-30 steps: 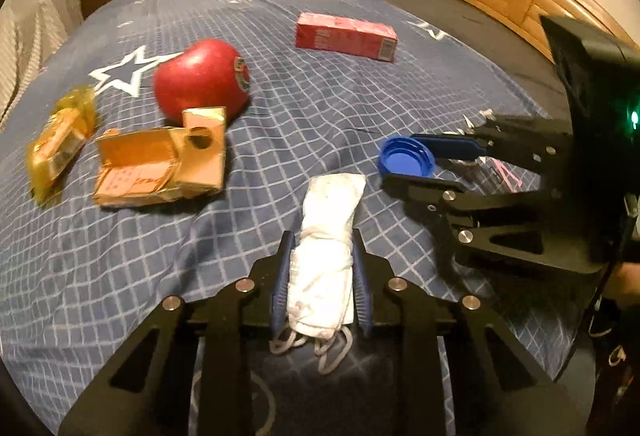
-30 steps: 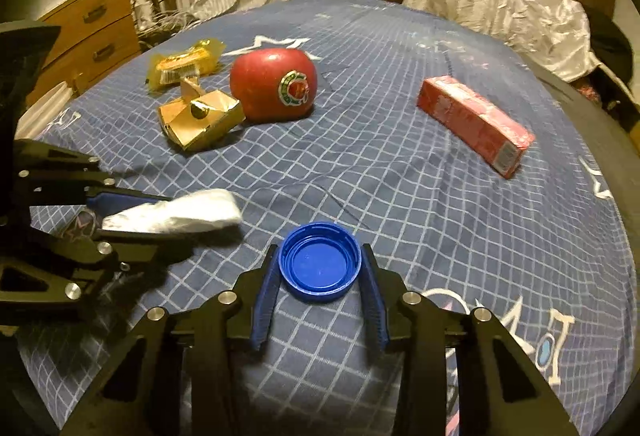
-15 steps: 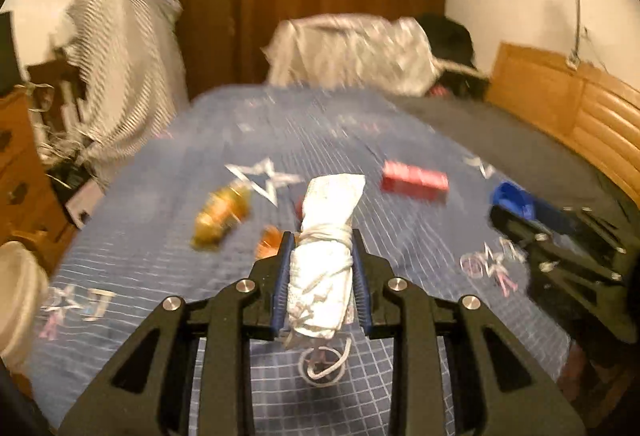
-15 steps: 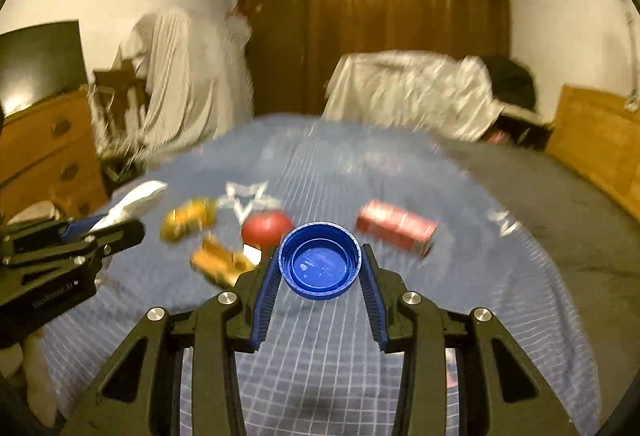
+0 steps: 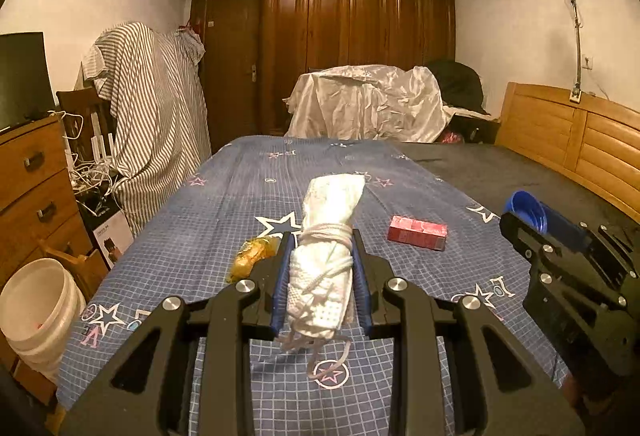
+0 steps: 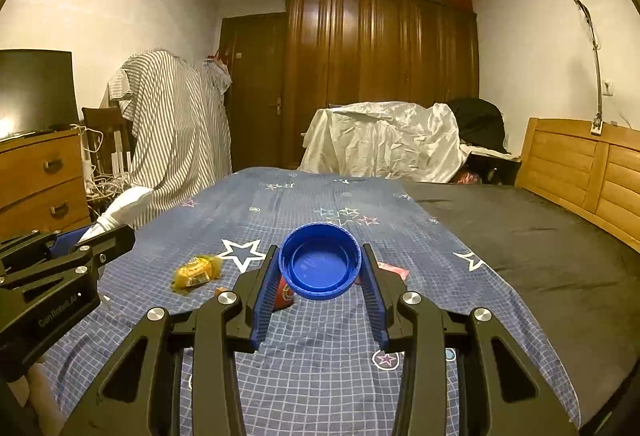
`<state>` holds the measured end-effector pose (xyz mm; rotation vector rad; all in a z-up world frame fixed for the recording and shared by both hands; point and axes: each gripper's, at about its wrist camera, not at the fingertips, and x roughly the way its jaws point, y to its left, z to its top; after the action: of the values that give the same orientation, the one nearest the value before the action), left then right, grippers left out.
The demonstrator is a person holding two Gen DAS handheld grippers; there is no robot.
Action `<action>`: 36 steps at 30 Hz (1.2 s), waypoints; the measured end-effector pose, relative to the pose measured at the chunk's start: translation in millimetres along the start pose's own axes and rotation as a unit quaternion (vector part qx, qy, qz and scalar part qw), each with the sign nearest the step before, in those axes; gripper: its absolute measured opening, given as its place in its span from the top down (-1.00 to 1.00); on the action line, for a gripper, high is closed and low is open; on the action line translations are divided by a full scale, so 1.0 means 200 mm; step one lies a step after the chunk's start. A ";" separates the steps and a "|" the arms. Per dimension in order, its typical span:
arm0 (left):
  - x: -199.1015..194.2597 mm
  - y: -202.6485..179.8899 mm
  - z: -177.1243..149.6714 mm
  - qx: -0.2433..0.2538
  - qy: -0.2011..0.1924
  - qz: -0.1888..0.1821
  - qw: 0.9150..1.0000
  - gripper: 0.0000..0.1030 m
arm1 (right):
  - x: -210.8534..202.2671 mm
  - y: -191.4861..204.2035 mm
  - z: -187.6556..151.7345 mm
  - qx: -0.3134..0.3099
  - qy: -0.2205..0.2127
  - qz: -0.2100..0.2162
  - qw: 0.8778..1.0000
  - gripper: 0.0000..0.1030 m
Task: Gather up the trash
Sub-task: 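Lift the mask and bottle cap and carry them over the white bucket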
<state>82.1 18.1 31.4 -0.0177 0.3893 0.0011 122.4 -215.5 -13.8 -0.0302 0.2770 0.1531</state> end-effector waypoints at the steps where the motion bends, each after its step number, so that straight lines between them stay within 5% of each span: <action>1: 0.00 0.00 0.00 -0.001 0.001 -0.001 1.000 0.50 | -0.01 0.00 0.00 -0.001 0.000 0.000 1.000 0.21; 17: -0.04 0.13 0.00 -0.011 -0.002 0.021 1.000 0.50 | 0.05 0.16 0.09 -0.017 0.004 0.029 0.999 0.21; 26: -0.10 0.55 0.08 -0.044 -0.009 0.091 0.995 0.50 | 0.17 0.60 0.25 -0.034 0.011 0.104 0.994 0.21; 36: -0.23 1.07 0.10 -0.084 -0.006 0.176 0.981 0.50 | 0.26 1.32 0.46 -0.059 0.025 0.206 0.976 0.21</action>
<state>45.6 232.1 63.0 -0.1146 0.3750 0.3838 154.7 58.4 58.1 -0.0948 0.3218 0.5826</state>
